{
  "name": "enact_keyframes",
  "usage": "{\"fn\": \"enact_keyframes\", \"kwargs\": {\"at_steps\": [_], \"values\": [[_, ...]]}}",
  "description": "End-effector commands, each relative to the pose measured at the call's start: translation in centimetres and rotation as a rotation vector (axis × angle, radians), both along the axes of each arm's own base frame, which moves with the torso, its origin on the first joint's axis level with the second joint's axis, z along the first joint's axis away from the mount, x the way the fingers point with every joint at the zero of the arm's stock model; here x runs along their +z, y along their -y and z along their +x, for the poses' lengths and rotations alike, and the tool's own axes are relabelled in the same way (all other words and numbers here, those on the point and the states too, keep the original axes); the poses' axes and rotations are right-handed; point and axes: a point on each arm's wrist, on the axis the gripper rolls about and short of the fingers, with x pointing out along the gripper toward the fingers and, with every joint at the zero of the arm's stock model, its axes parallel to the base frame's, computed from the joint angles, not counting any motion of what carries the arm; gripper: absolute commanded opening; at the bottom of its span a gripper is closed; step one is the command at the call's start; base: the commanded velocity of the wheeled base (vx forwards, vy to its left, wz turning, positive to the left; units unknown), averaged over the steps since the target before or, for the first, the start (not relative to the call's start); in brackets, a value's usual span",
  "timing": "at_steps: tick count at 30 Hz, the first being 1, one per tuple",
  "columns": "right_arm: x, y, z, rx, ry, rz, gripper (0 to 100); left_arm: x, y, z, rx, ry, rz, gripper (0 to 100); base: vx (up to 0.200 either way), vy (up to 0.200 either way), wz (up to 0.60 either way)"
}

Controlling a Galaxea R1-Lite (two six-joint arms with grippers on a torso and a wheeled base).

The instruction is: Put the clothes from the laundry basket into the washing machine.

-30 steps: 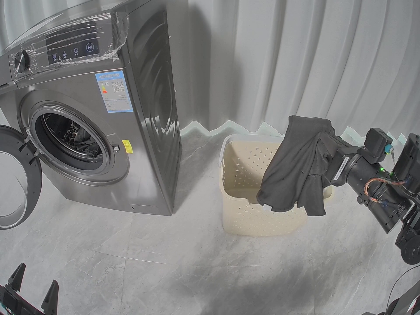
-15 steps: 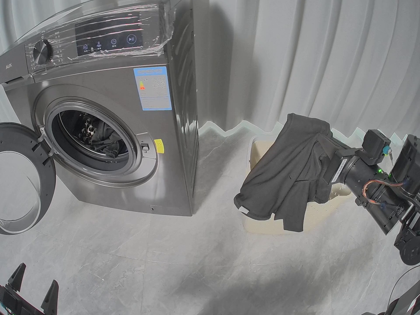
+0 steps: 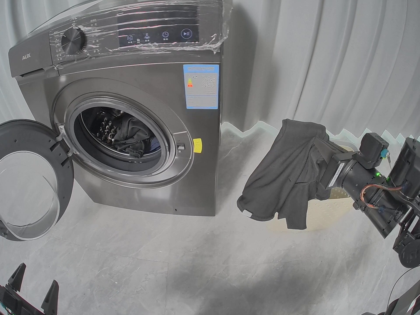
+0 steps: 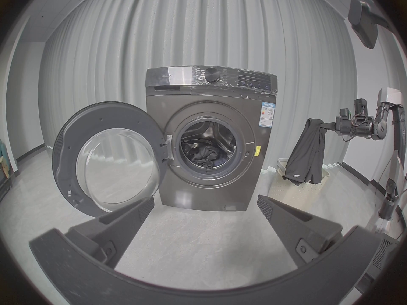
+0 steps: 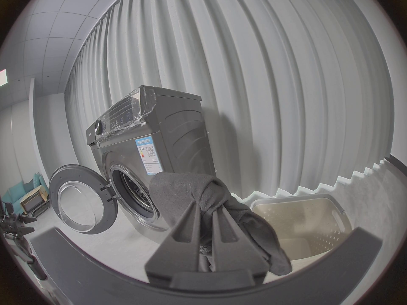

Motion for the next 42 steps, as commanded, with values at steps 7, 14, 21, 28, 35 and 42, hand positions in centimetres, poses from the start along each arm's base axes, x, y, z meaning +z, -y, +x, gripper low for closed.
{"fn": "enact_keyframes", "kwargs": {"at_steps": [7,14,21,28,35,42], "values": [[-0.08,-0.38,0.08,0.011,0.006,0.005,0,-0.36,0.0,-0.03,0.0,0.003,0.003,100,0.0,0.171,0.0],[-0.08,-0.51,0.0,0.017,0.014,0.009,0,-0.36,0.0,-0.03,0.0,0.003,0.004,100,0.0,0.0,0.0],[-0.1,-0.53,0.02,0.017,0.014,0.01,0,-0.36,0.0,-0.03,0.0,0.003,0.004,100,-0.171,0.0,0.0],[-0.23,-0.5,-0.02,0.017,0.009,0.007,0,-0.36,0.0,-0.03,0.0,0.003,0.001,100,-0.2,0.0,0.0],[-0.44,-0.55,0.05,0.017,0.002,0.003,0,-0.36,0.0,-0.03,0.0,0.003,0.001,100,-0.057,0.0,0.0],[-0.52,-0.59,0.1,0.018,-0.002,0.006,0,-0.36,0.0,-0.03,-0.002,0.003,0.001,100,0.0,0.171,0.0]]}}
